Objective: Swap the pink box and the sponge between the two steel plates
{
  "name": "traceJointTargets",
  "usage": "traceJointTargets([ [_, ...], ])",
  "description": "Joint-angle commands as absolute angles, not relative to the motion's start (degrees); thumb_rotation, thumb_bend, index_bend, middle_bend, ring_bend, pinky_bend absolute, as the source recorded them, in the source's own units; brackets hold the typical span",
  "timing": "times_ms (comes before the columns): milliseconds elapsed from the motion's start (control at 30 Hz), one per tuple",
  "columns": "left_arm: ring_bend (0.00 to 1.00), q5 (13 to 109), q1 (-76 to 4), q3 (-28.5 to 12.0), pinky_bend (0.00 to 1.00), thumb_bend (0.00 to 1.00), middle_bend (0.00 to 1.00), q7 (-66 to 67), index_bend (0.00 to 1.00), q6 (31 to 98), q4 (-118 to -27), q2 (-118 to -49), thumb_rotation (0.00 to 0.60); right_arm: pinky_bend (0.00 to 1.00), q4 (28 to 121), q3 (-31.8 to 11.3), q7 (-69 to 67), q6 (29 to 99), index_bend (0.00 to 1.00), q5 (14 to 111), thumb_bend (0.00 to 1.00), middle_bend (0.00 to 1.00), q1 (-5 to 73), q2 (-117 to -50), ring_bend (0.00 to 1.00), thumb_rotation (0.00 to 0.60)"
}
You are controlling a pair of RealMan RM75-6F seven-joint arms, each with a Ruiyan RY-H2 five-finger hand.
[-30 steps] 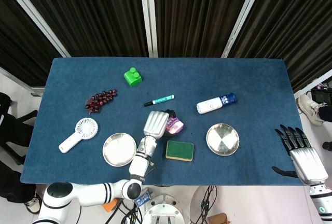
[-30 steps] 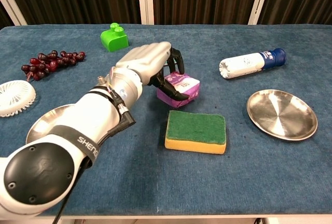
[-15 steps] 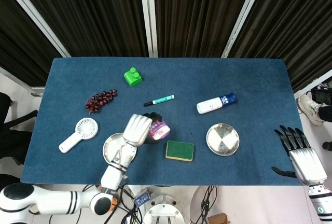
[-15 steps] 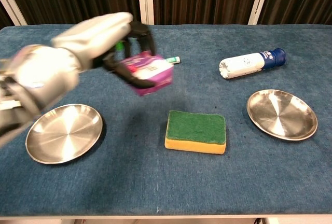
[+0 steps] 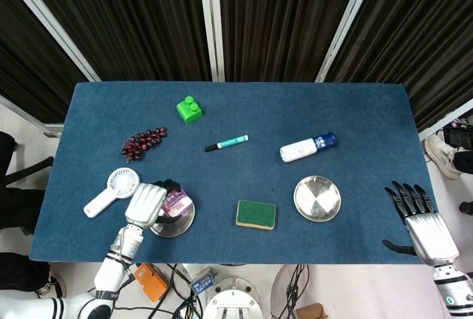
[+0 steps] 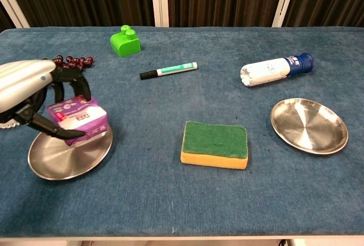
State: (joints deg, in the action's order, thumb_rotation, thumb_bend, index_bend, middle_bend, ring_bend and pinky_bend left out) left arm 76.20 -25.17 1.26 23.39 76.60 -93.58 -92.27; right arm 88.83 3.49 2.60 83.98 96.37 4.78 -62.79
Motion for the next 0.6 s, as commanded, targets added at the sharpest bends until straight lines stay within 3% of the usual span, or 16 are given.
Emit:
traceJointTargets([
  [33,0.55,77.1,-24.6,2.0,0.60,0.29,0.51,21.7,0.49,75.8,-93.1,-91.5,0.600,0.00,88.8,3.5,3.0,83.6,0.00,96.4,0.12,0.00,4.9,-63.0,0.00,0.522],
  [367,0.22,78.0,-22.2,5.5,0.44,0.02,0.23,23.0,0.21,74.1,-99.6,-85.2,0.600,0.00,89.8,3.3,5.8,80.5,0.00,99.3,0.12,0.00,8.1,-66.2,0.00,0.522],
  [600,0.17,85.9,-19.5,8.1,0.40,0.00,0.18,22.7,0.16,79.1,-103.4,-80.6,0.600,0.00,96.6,2.1,7.7,72.1,0.00,101.0,0.12,0.00,14.5,-70.1,0.00,0.521],
])
